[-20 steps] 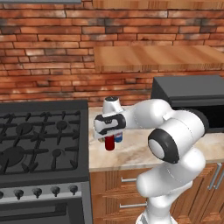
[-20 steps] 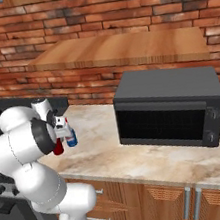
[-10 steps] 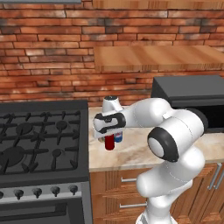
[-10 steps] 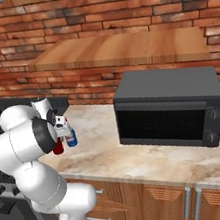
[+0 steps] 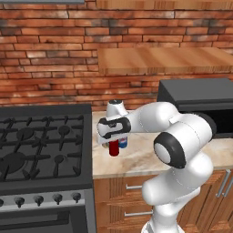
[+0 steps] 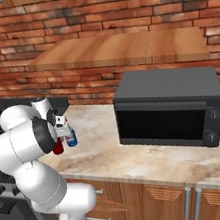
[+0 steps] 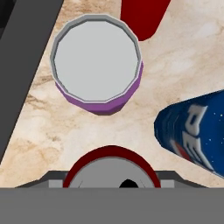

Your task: Four empty soda cans are scattered around the kitchen. Gather all the cans and cluster them next to the stove for recycling.

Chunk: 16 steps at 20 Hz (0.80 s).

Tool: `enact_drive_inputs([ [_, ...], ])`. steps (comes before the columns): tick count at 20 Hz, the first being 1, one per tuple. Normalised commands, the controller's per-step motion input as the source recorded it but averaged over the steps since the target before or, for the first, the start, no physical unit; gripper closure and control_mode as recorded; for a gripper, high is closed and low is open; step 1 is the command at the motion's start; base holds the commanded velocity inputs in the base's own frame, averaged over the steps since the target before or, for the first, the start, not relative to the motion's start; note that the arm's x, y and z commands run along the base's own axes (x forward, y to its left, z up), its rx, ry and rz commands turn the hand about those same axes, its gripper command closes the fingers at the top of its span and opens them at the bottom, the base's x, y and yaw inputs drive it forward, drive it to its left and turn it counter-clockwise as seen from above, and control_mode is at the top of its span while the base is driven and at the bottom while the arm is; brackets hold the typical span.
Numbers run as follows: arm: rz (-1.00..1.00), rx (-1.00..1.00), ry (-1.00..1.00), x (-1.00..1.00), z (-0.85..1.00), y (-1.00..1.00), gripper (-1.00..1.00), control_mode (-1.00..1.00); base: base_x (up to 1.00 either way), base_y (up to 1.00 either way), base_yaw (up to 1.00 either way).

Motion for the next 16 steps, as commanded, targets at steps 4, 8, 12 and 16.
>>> enact_drive_inputs([
  [4, 0.00, 0.00, 0.00, -0.04, 0.00, 0.00, -1.00, -1.00, 0.00, 0.00, 0.00],
  [8, 0.00, 0.00, -0.04, -0.09, 0.04, 0.00, -1.00, -1.00, 0.00, 0.00, 0.00],
  [12, 0.00, 0.00, -0.06, -0.09, 0.17, 0.00, -1.00, -1.00, 0.00, 0.00, 0.00],
  [16, 0.00, 0.00, -0.06, -0.10, 0.27, -0.01, -1.00, -1.00, 0.00, 0.00, 0.00],
])
